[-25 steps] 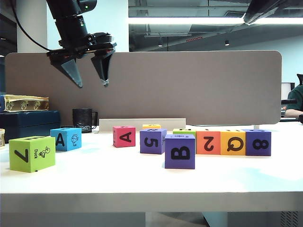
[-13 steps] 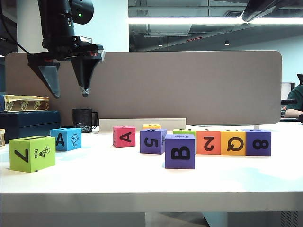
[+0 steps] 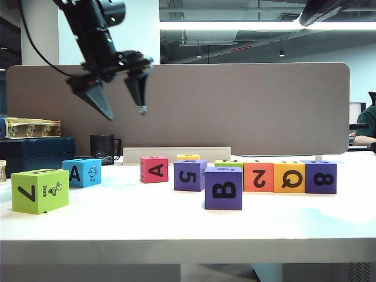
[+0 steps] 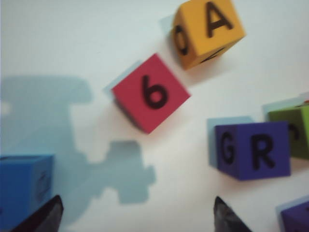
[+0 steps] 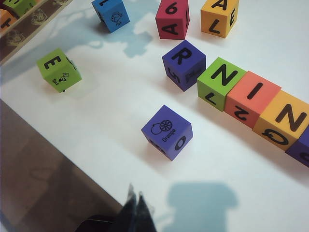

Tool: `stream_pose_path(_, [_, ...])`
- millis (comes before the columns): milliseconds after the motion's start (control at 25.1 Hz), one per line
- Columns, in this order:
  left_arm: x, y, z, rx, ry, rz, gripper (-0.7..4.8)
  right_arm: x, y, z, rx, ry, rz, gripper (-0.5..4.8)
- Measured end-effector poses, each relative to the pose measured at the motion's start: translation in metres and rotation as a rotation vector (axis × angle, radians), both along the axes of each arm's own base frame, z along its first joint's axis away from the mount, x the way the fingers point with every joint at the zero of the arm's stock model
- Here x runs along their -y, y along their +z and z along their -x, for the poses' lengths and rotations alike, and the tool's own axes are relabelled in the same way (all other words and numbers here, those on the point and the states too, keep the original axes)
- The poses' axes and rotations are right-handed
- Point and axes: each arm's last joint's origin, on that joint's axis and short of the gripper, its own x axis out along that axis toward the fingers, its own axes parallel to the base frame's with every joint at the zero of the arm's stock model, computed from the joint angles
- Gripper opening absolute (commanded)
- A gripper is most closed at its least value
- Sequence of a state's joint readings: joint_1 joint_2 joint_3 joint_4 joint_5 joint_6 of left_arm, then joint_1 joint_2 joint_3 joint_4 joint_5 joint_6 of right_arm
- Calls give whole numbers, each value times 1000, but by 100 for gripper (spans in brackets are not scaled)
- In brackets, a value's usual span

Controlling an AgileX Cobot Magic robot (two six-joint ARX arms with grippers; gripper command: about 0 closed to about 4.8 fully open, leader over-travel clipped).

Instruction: Select the appropriate blocks from the scattered letter blocks on the table and arrange them in a row to spell out "LEARNING".

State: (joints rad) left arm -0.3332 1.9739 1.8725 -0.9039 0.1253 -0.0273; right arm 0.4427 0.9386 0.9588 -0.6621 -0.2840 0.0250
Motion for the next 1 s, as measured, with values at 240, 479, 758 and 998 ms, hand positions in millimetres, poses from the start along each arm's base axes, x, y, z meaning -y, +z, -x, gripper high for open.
stream_pose_path(240, [49, -26, -12, 79, -71, 53, 317, 1, 0, 0, 6, -17, 11, -2])
stream_pose_path(479, [75, -36, -24, 199, -68, 93, 317, -1, 2, -4, 36, -18, -3, -2])
stream_pose_path(758, [82, -60, -43, 250, 2, 146, 412, -6, -6, -15, 0, -18, 15, -2])
stream_pose_path(998, [86, -74, -52, 264, 59, 187, 413, -7, -5, -16, 12, -16, 8, -2])
